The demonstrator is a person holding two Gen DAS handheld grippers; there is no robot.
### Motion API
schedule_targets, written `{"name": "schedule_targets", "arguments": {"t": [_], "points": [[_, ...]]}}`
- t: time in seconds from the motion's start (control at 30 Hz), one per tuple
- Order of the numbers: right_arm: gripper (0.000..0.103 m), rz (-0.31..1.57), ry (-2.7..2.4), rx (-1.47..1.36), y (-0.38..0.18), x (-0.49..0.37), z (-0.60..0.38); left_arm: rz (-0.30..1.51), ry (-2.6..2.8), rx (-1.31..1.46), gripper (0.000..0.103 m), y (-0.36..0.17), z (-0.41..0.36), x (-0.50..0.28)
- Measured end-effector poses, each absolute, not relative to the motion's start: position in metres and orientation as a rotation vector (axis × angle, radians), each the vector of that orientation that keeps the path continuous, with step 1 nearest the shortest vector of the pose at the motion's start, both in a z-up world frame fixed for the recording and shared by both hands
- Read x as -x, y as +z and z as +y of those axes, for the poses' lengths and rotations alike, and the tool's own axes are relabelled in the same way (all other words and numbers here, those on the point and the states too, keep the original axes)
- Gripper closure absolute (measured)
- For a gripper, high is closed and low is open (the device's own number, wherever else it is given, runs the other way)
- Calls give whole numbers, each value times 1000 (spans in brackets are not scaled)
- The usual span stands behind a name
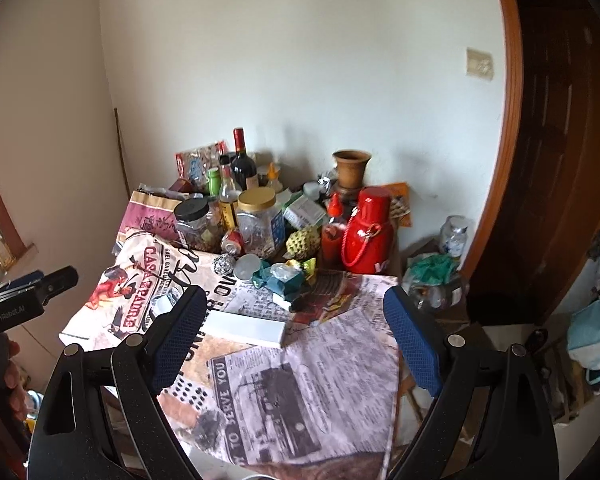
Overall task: Collect trash
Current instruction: 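Return both tools to the table, then grasp the clear plastic lid with the left gripper while the right grasps the green plastic bag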
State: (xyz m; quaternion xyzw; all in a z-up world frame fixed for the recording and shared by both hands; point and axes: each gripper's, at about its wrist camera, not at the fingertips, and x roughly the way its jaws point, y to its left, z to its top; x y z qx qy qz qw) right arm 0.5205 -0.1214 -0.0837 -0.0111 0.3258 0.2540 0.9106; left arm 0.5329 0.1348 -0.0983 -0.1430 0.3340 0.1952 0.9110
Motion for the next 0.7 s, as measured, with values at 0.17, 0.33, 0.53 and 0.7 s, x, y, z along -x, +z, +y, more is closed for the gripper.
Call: {"name": "schedule_targets", "arguments": {"t": [0.17, 0.33, 0.53, 0.7], "points": [[15, 714, 481, 4, -97, -548, -90, 747, 456, 349, 10, -128, 194, -563], [15, 772, 390, -87, -110, -583, -64, 797, 481, 350, 10, -158, 256, -592], [15, 874, 329, -152, -144, -634, -44, 921, 477, 362, 10, -214, 313, -632], [15, 962, 267, -189, -186, -669, -32, 1027, 465, 405, 12, -266, 337, -648]]}}
